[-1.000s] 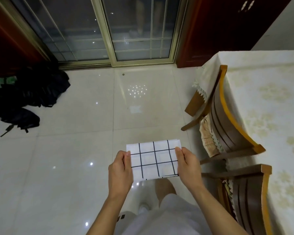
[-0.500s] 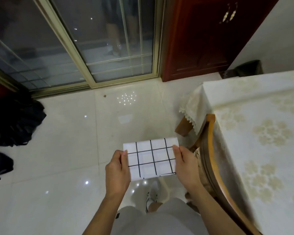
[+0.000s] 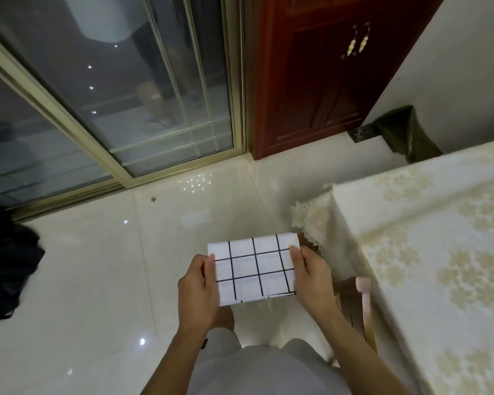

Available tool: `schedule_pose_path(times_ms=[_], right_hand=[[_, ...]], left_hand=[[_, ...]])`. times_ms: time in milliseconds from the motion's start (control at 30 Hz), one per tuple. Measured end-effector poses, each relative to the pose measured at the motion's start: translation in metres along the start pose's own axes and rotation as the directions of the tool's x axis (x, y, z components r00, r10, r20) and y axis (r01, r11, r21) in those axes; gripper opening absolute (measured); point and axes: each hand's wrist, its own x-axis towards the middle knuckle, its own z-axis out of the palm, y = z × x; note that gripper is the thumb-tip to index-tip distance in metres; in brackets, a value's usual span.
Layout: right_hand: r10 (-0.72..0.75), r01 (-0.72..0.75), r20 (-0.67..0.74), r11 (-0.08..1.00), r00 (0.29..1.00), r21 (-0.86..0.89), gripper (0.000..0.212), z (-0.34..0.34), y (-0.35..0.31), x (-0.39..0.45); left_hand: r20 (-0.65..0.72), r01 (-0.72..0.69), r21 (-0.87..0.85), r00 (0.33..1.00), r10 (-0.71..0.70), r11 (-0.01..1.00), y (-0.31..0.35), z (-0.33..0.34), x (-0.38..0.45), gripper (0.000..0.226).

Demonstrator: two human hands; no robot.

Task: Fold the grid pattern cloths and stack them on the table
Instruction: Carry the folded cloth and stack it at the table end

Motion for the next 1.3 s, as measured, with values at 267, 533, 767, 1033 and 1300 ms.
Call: schedule_pose_path(times_ms=[267,533,767,1033,1300], right_hand=[[0.082,-0.081,-0.134,0.997,0.988,0.007,0.04,0.04,-0.061,0.139],[0.161,-0.164,-0.237,0.986,0.958,0.011,0.043,0.071,-0.1,0.236],[0.276,-0.276,-0.346,0.96,0.897,0.048,0.044,0.054,-0.104,0.288],[0.365,-0.327,-0.467,0.931,0.805,0.162,0.043,0.013,-0.077,0.372],[0.479,-0.343,-0.523,0.876,0.705,0.34,0.044,-0.072,-0.054,0.465]], left_hand=[[0.103,-0.132,0.019,0.986,0.129,0.991,0.054,0.008,0.178,0.029],[0.216,-0.202,0.059,0.959,0.185,0.978,0.097,0.014,0.307,0.028],[0.346,-0.304,0.039,0.898,0.273,0.952,0.14,0.054,0.368,0.028],[0.471,-0.473,0.048,0.787,0.398,0.88,0.213,0.144,0.433,0.026],[0.582,-0.572,0.04,0.68,0.446,0.82,0.321,0.257,0.477,0.029]])
